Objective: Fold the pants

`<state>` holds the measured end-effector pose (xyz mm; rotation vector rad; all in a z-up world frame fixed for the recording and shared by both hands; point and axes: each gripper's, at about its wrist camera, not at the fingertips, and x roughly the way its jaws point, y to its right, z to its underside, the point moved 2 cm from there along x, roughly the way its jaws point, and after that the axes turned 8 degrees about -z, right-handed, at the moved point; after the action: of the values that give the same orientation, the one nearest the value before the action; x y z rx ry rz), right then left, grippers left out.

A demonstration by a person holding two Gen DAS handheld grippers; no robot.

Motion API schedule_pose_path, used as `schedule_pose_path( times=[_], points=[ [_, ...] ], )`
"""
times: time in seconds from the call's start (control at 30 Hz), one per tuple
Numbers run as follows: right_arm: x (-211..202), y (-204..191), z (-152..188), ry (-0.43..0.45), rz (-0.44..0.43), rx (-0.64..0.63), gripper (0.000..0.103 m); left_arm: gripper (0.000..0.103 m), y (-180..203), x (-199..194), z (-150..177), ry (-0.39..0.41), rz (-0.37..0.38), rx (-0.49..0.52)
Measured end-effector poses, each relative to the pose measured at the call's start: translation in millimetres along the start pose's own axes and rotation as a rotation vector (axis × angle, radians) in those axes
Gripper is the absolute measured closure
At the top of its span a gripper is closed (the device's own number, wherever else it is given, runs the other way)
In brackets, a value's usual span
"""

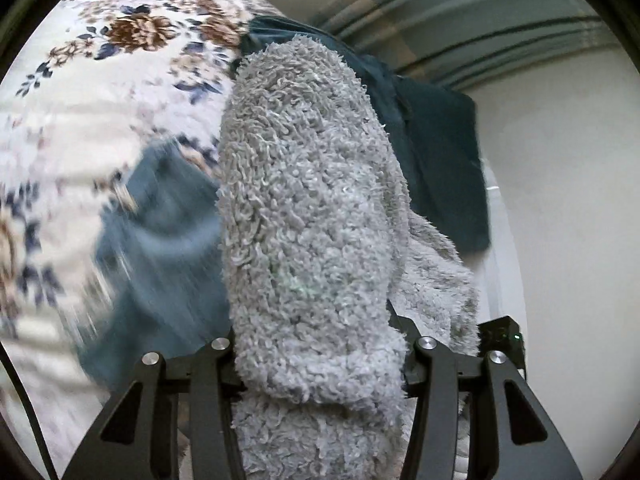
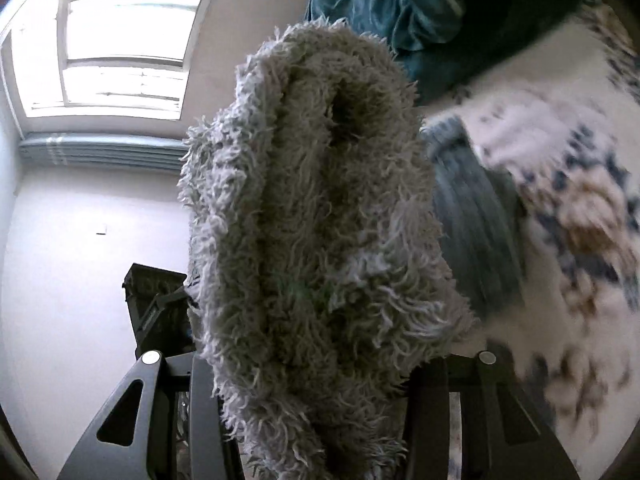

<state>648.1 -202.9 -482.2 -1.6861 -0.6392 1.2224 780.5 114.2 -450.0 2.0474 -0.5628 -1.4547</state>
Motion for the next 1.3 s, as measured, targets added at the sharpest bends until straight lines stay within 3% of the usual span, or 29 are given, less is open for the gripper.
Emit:
schedule_pose_path(
  times=[0.13,0.23,0.33,0.37,0.4,0.5,0.6,0.77,0.87,0.93,1.3],
  points=[
    [45,16,-12,-0.024,0.068,0.016,0.057,0.053,-51,36,-24,-0.063,-0.073,-0.035],
    [70,24,-30,-0.043,0.122,0.047,0.056,0.049,-88,56,-20,-0.132,-0.134,-0.087],
    [76,25,-30,-0.067,0.178,0.054,0.039,0.040,-94,50,-23,-0.121,-0.154,-0.099],
    [83,24,-39,-0.075,0.208,0.043,0.024,0.039,-88,43,-22,-0.109,-0.188,-0.084],
    [87,18,-46,-0.089,0.261,0.017,0.007,0.032,-82,36,-20,-0.095,-0.218,-0.073],
    [81,-16,-48,-0.067,0.480,-0.131,0.006,0.014,-54,10,-15,-0.004,-0.399,0.030],
    [63,-50,-33,-0.009,0.666,-0.243,0.005,0.011,-28,-9,-2,0.105,-0.575,0.136],
    [25,-116,3,0.097,0.924,-0.443,0.004,0.007,5,-36,40,0.156,-0.691,0.196],
    [2,-143,19,0.140,0.959,-0.464,0.004,0.007,24,-51,61,0.175,-0.735,0.212],
    [-27,-173,30,0.149,0.943,-0.449,0.004,0.007,35,-61,73,0.188,-0.745,0.215],
    [-108,-255,129,0.213,0.900,-0.525,0.004,0.007,107,-153,155,0.301,-0.782,0.249]
  ],
)
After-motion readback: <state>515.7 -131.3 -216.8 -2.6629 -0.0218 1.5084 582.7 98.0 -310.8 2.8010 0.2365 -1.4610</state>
